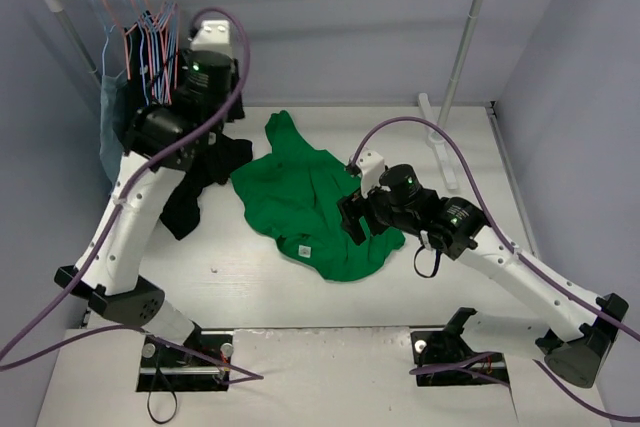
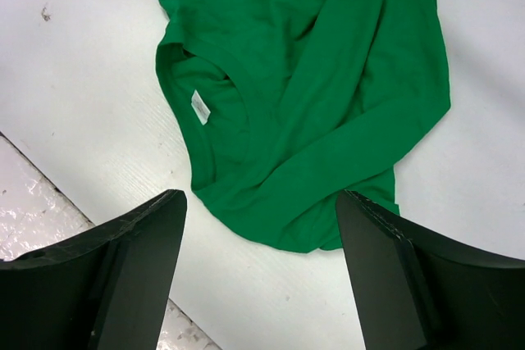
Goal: Place the t-shirt on the hanger
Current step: Pick up the hanger from the clothesline.
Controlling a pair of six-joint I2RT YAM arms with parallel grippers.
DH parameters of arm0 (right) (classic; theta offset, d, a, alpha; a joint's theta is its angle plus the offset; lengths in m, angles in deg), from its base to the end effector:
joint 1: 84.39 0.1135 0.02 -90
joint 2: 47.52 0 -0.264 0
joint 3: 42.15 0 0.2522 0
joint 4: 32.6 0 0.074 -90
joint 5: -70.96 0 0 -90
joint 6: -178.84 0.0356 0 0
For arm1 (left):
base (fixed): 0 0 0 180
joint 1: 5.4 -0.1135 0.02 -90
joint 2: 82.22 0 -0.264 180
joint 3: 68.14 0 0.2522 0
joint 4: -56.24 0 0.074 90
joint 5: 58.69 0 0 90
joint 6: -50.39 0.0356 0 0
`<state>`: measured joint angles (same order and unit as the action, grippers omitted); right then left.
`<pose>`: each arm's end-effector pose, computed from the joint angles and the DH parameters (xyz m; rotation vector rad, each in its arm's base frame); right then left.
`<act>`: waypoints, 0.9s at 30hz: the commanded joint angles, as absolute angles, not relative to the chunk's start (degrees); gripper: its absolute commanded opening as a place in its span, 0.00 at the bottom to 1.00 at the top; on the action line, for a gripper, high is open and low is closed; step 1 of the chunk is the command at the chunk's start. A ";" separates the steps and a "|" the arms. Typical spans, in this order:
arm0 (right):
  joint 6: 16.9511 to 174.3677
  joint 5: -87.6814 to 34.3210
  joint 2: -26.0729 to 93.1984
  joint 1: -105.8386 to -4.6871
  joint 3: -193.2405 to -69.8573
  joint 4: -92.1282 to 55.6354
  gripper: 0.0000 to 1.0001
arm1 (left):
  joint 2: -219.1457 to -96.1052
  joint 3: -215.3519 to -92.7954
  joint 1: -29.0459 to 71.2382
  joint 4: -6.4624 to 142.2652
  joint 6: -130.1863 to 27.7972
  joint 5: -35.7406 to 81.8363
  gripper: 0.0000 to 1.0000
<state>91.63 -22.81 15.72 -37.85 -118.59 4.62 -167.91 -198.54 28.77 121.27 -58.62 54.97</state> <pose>0.1680 0.1807 0.3622 -0.8015 1.8792 0.6144 0.2392 -0.1451 0.5172 -0.0237 1.9011 -0.2338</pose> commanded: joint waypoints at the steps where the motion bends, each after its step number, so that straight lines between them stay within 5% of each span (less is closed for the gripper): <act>1: 91.04 -21.59 15.50 -37.90 -120.78 1.90 0.75 | -172.03 -208.44 20.12 131.25 -56.21 60.05 0.28; 27: 92.10 -22.73 12.42 -37.98 -115.94 1.72 0.76 | -171.87 -203.99 9.81 132.32 -57.28 62.25 0.26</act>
